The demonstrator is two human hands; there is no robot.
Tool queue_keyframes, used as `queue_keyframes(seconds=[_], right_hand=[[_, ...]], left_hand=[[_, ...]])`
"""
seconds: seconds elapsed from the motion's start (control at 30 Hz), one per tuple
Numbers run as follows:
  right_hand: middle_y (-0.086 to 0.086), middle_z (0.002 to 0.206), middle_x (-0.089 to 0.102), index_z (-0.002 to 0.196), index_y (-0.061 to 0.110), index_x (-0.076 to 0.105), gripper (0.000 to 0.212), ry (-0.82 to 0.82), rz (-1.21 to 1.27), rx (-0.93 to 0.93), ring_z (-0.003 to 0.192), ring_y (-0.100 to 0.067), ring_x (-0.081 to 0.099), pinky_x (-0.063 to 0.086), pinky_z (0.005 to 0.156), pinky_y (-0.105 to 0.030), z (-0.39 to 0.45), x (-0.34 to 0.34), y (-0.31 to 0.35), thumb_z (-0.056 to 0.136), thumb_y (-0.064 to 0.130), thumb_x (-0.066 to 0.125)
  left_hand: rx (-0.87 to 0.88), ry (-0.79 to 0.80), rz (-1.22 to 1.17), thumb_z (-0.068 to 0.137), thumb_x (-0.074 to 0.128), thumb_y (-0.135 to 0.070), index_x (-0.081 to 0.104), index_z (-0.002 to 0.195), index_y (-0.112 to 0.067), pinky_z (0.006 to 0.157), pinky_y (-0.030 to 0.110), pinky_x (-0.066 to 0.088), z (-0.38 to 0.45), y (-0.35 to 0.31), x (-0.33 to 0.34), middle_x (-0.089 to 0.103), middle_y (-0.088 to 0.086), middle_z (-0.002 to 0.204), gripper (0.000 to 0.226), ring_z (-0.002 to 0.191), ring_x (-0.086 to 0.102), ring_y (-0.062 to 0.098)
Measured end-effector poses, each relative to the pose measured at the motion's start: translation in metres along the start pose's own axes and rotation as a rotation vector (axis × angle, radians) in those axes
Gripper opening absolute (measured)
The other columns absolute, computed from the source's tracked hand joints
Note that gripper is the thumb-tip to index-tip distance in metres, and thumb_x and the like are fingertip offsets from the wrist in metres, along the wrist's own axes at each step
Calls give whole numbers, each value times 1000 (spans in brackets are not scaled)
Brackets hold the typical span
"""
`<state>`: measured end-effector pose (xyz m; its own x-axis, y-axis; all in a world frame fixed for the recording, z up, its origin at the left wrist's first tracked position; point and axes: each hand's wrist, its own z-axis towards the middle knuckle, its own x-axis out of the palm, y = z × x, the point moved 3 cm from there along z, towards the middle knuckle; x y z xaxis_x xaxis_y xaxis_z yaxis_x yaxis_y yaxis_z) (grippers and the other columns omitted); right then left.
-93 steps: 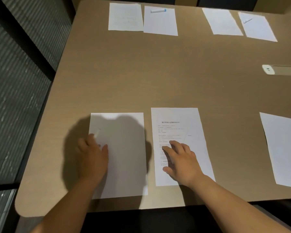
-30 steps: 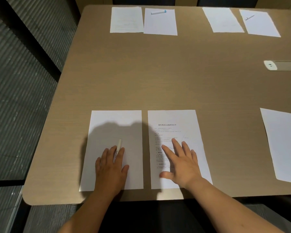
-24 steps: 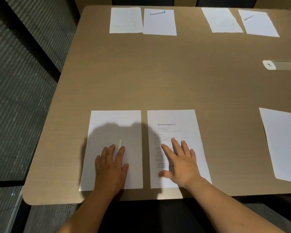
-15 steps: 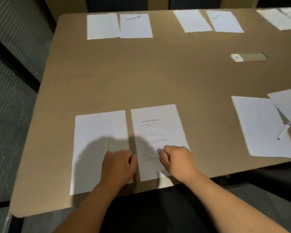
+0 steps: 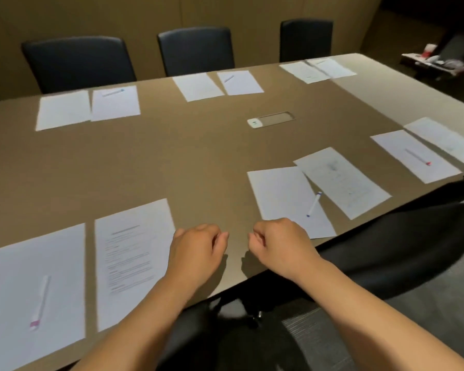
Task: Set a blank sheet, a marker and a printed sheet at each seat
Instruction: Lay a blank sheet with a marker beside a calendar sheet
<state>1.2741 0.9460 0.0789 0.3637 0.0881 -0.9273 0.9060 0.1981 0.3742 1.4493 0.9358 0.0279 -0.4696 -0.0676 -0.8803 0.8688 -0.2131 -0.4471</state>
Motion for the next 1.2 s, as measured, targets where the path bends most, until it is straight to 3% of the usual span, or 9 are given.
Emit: queue_keyframes(seconds=[0.13, 0.27, 0.4, 0.6, 0.7, 0.83, 0.97, 1.07, 1.2], right_hand=[[0, 54, 45, 58, 16, 37, 39, -7, 3, 5, 59, -26, 51, 40, 55, -34, -14, -59, -88, 90, 33, 52], [3, 54, 41, 56, 19, 35, 41, -14, 13, 27, 55, -19, 43, 29, 47, -31, -26, -102, -164, 91, 31, 53], [2, 55, 44, 57, 18, 36, 38, 64, 13, 110, 54, -17, 42, 30, 49, -29, -27, -121, -222, 91, 29, 51], [3, 65, 53, 67, 18, 45, 29, 138, -85, 198, 60, -14, 47, 33, 50, -26, 1, -128, -283, 91, 33, 52], [3, 77, 57, 73, 22, 46, 23, 207, -131, 219, 72, -17, 54, 36, 57, -27, 21, -126, -312, 91, 35, 51], [3, 98, 58, 92, 24, 52, 9, 298, -215, 197, 90, -17, 55, 47, 79, -31, 53, -118, -352, 92, 33, 52], [0, 123, 57, 122, 26, 53, 32, 328, -305, 130, 109, -20, 52, 47, 93, -34, 85, -103, -393, 91, 32, 59], [0, 139, 49, 136, 29, 46, 53, 322, -341, 33, 123, -22, 47, 44, 101, -37, 115, -89, -419, 88, 38, 64], [0, 159, 24, 147, 37, 31, 71, 418, -354, -87, 145, -26, 23, 28, 114, -45, 151, -61, -441, 86, 47, 65]], left_hand=[[4, 16, -24, 92, 47, -41, 60, 79, -25, 79, 35, 42, 31, -90, 39, 61, -9, 76, 24, 76, 59, 18], [14, 53, -50, 91, 55, -36, 63, 98, -28, 84, 33, 40, 54, -156, 73, 63, -7, 97, 14, 95, 59, 18], [31, 156, -2, 90, 57, -37, 56, 119, -32, 94, 34, 40, 75, -192, 103, 56, -8, 122, 30, 109, 56, 18], [6, 281, 28, 90, 58, -36, 45, 137, -31, 107, 36, 36, 119, -205, 149, 48, -3, 139, 49, 125, 48, 20], [-41, 331, 42, 91, 59, -32, 37, 142, -37, 111, 37, 33, 139, -206, 172, 40, -1, 149, 56, 131, 43, 24], [-84, 419, 67, 95, 54, -28, 30, 144, -45, 117, 44, 21, 151, -210, 198, 24, 1, 159, 57, 143, 26, 27], [-99, 520, 60, 97, 51, -33, 21, 144, -54, 118, 53, 2, 157, -212, 220, 5, -2, 163, 59, 150, 1, 29], [-122, 527, 119, 98, 49, -30, 20, 143, -58, 116, 57, -5, 171, -213, 233, -1, -3, 164, 60, 150, -8, 30], [-226, 526, 139, 98, 49, -30, 21, 140, -61, 114, 66, -5, 179, -209, 252, -4, -7, 163, 59, 149, -13, 32]])
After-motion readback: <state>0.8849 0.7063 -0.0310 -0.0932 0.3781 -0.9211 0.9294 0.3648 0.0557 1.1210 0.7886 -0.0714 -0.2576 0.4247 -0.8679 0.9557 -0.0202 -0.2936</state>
